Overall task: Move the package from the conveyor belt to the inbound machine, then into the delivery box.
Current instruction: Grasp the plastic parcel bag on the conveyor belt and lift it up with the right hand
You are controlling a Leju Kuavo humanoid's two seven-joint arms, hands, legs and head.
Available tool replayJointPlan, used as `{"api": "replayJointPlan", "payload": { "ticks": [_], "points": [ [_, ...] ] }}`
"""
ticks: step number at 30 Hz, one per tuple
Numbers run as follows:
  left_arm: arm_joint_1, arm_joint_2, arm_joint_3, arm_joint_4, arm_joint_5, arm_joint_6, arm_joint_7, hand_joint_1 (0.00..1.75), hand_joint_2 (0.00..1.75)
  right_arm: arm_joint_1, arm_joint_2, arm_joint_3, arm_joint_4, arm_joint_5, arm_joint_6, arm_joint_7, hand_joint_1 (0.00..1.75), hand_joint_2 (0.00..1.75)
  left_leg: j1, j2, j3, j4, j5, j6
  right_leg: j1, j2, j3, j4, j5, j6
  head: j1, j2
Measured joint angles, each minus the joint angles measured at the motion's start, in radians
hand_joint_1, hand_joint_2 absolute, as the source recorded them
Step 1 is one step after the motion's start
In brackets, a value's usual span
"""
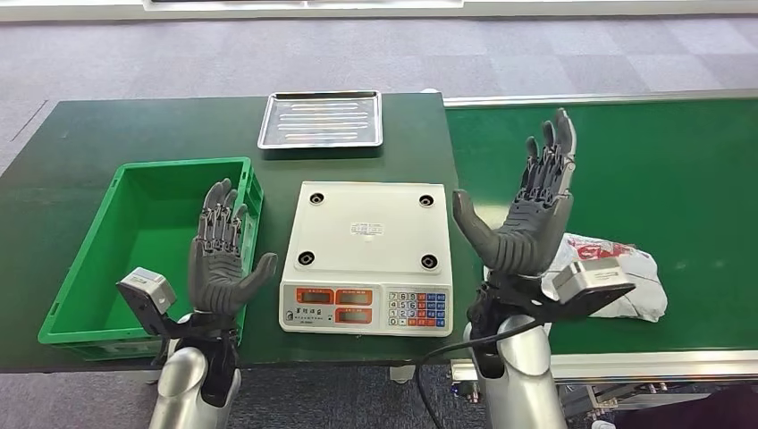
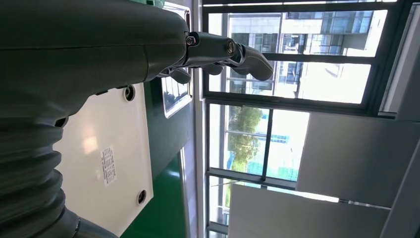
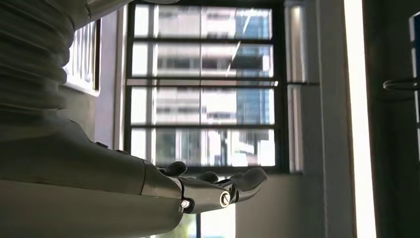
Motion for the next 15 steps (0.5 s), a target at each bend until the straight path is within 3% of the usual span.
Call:
{"api": "replayJointPlan", "payload": {
  "ticks": [3,5,7,9,12,15],
  "points": [
    [0.009,0.004,-0.002,-0.002,0.001,0.006,-0.002,0.0,1.75,0.049,-0.026,0.061,-0.004,0.308,-0.237,0.097,0.0,1.75,0.0,0.0,0.0,0.0,-0.001,0.0,0.0,0.0,0.0,0.0,-0.001,0.0,0.0,0.0],
    [0.027,0.008,-0.001,-0.01,0.004,0.012,-0.002,0.0,1.75,0.084,-0.028,0.05,-0.004,0.659,-0.297,0.292,0.0,1.75,0.0,0.0,0.0,0.0,-0.001,0.0,0.0,0.0,0.0,0.0,-0.001,0.0,0.0,0.0],
    [0.051,0.01,-0.001,-0.027,0.007,0.015,0.0,0.0,1.75,0.108,-0.029,0.008,-0.003,0.998,-0.245,0.539,0.0,1.75,0.0,0.0,0.0,0.0,-0.001,0.001,0.0,0.0,0.0,0.0,-0.001,0.0,0.0,0.0],
    [0.075,0.012,-0.001,-0.047,0.008,0.016,0.001,0.0,1.75,0.121,-0.035,-0.043,0.002,1.221,-0.137,0.771,0.0,1.75,0.0,0.0,0.0,0.0,-0.002,0.001,0.0,0.0,0.0,0.0,-0.001,0.001,0.0,0.0],
    [0.099,0.014,0.0,-0.071,0.008,0.016,0.002,0.0,1.75,0.124,-0.067,-0.104,0.027,1.353,0.006,1.032,0.0,1.75,0.0,-0.001,0.0,0.0,-0.002,0.002,-0.001,-0.001,0.001,0.0,-0.001,0.001,0.0,0.0],
    [0.109,0.016,0.001,-0.085,0.007,0.019,0.003,0.0,1.75,0.121,-0.098,-0.154,0.059,1.371,0.121,1.148,0.0,1.75,0.0,0.0,0.0,0.0,-0.002,0.002,-0.002,-0.001,0.001,0.0,-0.001,0.002,0.0,0.0]
  ]
}}
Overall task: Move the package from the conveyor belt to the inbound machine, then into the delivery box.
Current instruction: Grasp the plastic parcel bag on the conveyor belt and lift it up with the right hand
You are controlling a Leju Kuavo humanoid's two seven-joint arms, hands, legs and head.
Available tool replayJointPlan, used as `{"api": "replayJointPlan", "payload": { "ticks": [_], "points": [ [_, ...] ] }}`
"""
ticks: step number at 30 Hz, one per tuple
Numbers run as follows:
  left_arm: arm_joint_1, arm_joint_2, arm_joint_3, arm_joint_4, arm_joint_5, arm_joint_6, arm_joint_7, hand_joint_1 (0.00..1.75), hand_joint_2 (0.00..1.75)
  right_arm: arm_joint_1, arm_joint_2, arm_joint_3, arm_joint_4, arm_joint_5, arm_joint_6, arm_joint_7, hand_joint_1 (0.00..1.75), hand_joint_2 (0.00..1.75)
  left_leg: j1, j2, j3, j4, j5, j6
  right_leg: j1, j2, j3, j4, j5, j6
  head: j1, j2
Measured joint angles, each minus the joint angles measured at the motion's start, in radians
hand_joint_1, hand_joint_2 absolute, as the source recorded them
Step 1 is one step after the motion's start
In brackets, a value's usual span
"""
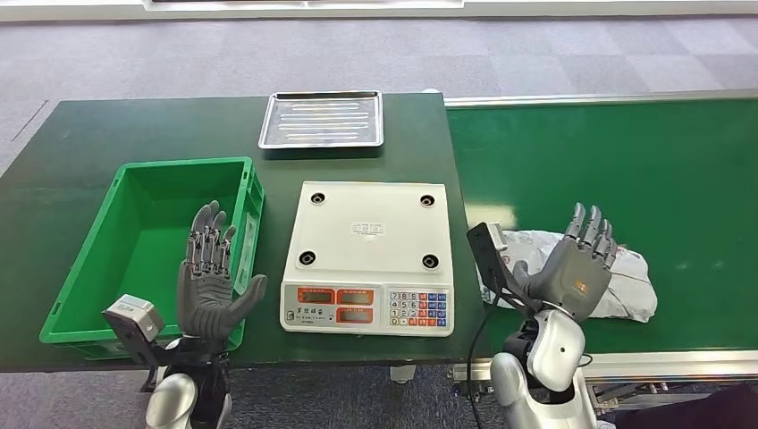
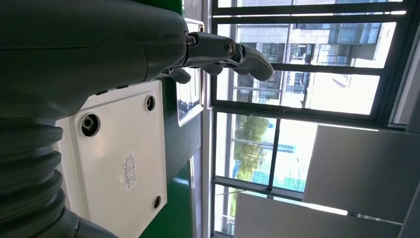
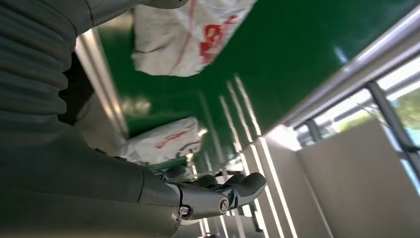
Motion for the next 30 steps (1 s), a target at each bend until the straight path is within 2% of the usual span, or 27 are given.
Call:
{"api": "replayJointPlan", "payload": {
  "ticks": [3,7,13,16,23,26,30],
  "points": [
    [0.001,0.001,0.0,-0.004,-0.004,0.002,0.0,0.0,1.75,-0.027,-0.02,-0.064,0.049,-0.001,0.139,0.019,0.0,1.75,0.0,0.0,0.0,0.0,0.0,0.0,0.0,0.0,0.0,0.0,0.0,0.0,0.0,0.0],
    [-0.003,0.0,0.0,-0.004,-0.014,0.003,0.002,0.0,1.75,-0.093,-0.049,-0.146,0.15,-0.02,0.283,-0.014,0.0,1.75,0.0,0.0,0.0,0.0,0.0,0.0,0.0,0.0,0.0,0.0,0.0,0.0,0.0,0.0],
    [-0.025,0.0,0.0,0.011,-0.032,-0.002,0.009,0.0,1.75,-0.198,-0.111,-0.201,0.326,-0.153,0.419,-0.205,0.0,1.75,0.0,0.0,0.0,0.001,0.001,0.001,0.0,0.0,0.0,0.0,0.001,0.001,0.0,0.0],
    [-0.036,0.0,0.0,0.02,-0.041,-0.012,0.009,0.0,1.75,-0.241,-0.156,-0.215,0.421,-0.237,0.446,-0.261,0.0,1.75,0.0,-0.002,0.0,0.001,0.001,0.002,0.0,-0.001,0.0,0.0,0.001,0.001,0.0,0.0],
    [-0.043,0.0,0.001,0.026,-0.053,-0.03,0.018,0.0,1.75,-0.31,-0.265,-0.244,0.587,-0.289,0.452,-0.259,0.0,1.75,-0.001,-0.002,-0.001,0.002,0.001,0.003,-0.002,-0.001,0.0,0.0,0.001,0.001,0.0,0.0],
    [-0.043,0.0,0.001,0.025,-0.056,-0.031,0.02,0.0,1.75,-0.324,-0.288,-0.248,0.621,-0.303,0.455,-0.282,0.0,1.75,-0.002,-0.001,-0.001,0.002,0.001,0.003,-0.002,-0.001,0.0,0.0,0.001,0.002,0.0,0.0],
    [-0.041,0.0,0.002,0.015,-0.06,-0.031,0.031,0.0,1.75,-0.32,-0.289,-0.248,0.631,-0.334,0.457,-0.296,0.0,1.75,-0.002,-0.001,-0.001,0.001,0.001,0.003,-0.001,-0.001,0.0,0.0,0.001,0.002,0.0,0.0]
  ]
}}
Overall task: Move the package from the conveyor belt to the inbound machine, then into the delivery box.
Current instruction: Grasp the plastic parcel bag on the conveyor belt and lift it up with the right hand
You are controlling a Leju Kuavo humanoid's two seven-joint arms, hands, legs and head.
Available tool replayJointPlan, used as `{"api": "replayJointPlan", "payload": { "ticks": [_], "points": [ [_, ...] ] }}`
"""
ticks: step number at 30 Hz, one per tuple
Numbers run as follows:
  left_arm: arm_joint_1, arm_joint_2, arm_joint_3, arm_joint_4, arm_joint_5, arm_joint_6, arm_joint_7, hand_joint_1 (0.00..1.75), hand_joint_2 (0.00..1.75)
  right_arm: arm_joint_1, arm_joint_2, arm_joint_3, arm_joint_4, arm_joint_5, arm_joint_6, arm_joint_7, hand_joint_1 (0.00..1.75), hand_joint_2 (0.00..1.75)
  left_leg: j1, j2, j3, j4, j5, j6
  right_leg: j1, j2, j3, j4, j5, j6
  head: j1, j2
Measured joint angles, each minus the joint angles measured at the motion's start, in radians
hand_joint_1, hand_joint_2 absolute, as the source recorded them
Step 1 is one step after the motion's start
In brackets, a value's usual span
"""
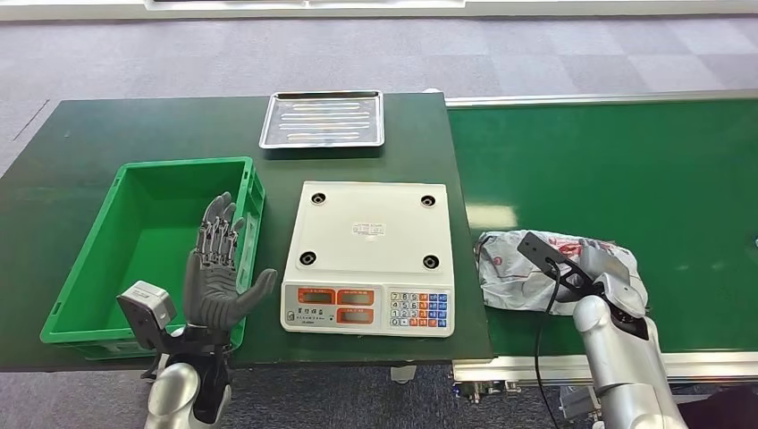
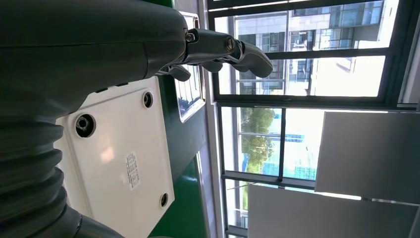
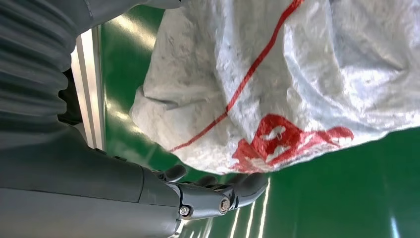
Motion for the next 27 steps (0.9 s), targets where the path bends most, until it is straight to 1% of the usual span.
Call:
{"api": "replayJointPlan", "payload": {
  "ticks": [1,3,4,5,7,8,12,16,27],
  "points": [
    [0.001,0.0,0.001,-0.004,-0.002,0.0,0.003,0.0,1.75,0.004,0.003,0.0,-0.001,-0.006,0.001,0.004,0.03,1.75,0.0,0.0,0.0,0.0,0.0,0.0,0.0,0.0,0.0,0.0,0.0,0.0,0.0,0.0],
    [0.005,-0.001,0.005,-0.015,-0.007,0.0,0.008,0.0,1.75,0.017,0.011,0.0,-0.006,-0.017,0.0,0.011,0.35,1.75,0.0,0.0,0.0,0.0,0.0,0.0,0.001,0.0,0.0,0.0,0.0,0.0,0.0,0.0],
    [0.007,-0.001,0.007,-0.021,-0.009,0.0,0.01,0.0,1.75,0.026,0.018,0.0,-0.013,-0.024,-0.001,0.011,0.4,1.75,0.0,0.0,0.0,0.0,0.0,0.0,0.001,0.0,0.0,0.0,0.0,0.0,0.0,0.0],
    [0.009,-0.001,0.009,-0.028,-0.011,0.0,0.012,0.0,1.75,0.036,0.026,0.0,-0.023,-0.032,-0.003,0.01,0.37,1.75,0.0,0.0,0.0,0.0,0.0,0.0,0.001,0.0,0.0,0.0,0.0,0.0,0.0,0.0],
    [0.016,-0.003,0.014,-0.043,-0.013,0.0,0.015,0.0,1.75,0.057,0.044,0.002,-0.048,-0.048,-0.004,0.004,0.04,1.75,0.0,0.0,0.0,0.0,0.0,0.0,0.001,0.0,0.0,0.0,0.0,0.0,0.0,0.0],
    [0.02,-0.004,0.018,-0.052,-0.014,0.0,0.016,0.0,1.75,0.069,0.054,0.004,-0.063,-0.053,-0.005,0.002,0.0,1.75,0.0,0.0,0.0,0.0,0.0,0.0,0.001,0.0,0.0,0.0,0.0,0.0,0.0,0.0],
    [0.037,-0.008,0.029,-0.093,-0.023,0.0,0.023,0.0,1.75,0.116,0.098,0.025,-0.123,-0.061,-0.004,-0.003,0.0,1.75,0.0,0.0,0.0,0.0,0.0,0.0,0.001,0.0,0.0,0.0,-0.001,0.0,0.0,0.0],
    [0.049,-0.013,0.032,-0.125,-0.032,-0.002,0.03,0.0,1.75,0.157,0.135,0.051,-0.164,-0.069,-0.001,0.006,1.73,1.75,0.0,0.0,0.0,0.0,0.0,0.0,0.0,0.0,0.0,0.0,-0.001,0.0,0.0,0.0],
    [0.085,-0.023,0.069,-0.197,-0.042,-0.002,0.044,0.0,1.75,0.251,0.192,0.089,-0.302,-0.071,-0.011,0.017,1.75,1.75,0.0,0.0,0.0,0.0,0.0,0.0,0.0,0.0,0.0,0.0,-0.001,0.0,0.0,0.0]
  ]
}}
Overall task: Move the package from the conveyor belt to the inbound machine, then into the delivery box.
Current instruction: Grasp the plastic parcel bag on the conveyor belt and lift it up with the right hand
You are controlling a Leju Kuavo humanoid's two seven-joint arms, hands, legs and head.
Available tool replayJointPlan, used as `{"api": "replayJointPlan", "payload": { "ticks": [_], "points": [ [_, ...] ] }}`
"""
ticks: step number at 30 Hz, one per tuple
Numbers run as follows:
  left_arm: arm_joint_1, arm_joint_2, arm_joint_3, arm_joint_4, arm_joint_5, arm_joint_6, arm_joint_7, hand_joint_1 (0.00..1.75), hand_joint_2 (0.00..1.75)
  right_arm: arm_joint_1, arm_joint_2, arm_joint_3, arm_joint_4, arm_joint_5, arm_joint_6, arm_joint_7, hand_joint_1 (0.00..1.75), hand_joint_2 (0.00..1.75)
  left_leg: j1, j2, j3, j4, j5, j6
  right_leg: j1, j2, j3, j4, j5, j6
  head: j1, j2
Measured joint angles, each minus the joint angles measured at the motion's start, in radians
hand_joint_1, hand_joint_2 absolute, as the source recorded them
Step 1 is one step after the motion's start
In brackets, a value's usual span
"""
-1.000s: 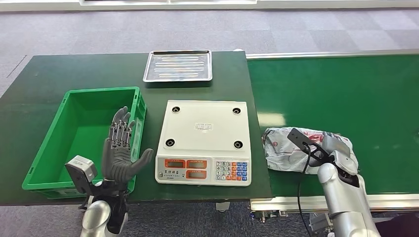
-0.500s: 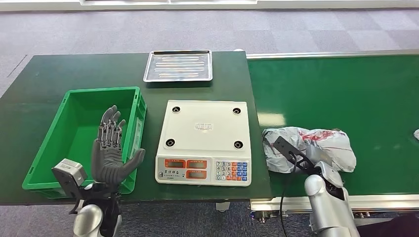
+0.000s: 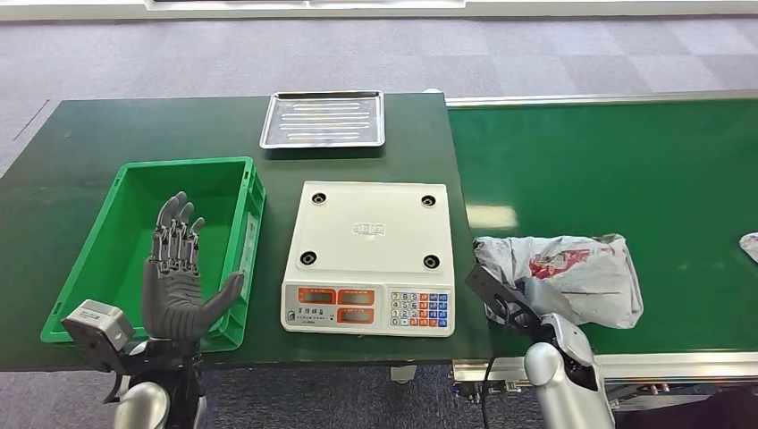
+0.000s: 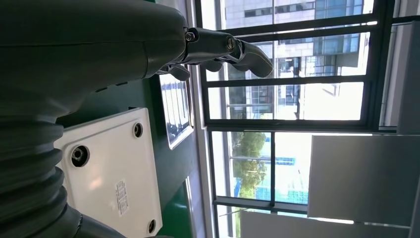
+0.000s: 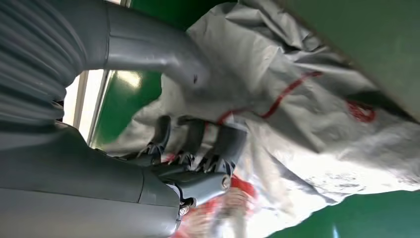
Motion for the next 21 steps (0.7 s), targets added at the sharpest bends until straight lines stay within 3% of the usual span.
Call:
{"api": "replayJointPlan", "payload": {
  "ticks": [21],
  "points": [
    [0.01,-0.003,0.023,-0.022,-0.001,0.0,0.002,0.0,1.75,0.046,0.024,0.017,-0.097,0.019,0.002,0.006,1.75,1.75,0.0,0.0,0.0,0.0,0.0,0.0,0.0,0.0,0.0,0.0,0.0,0.0,0.0,0.0]
  ]
}}
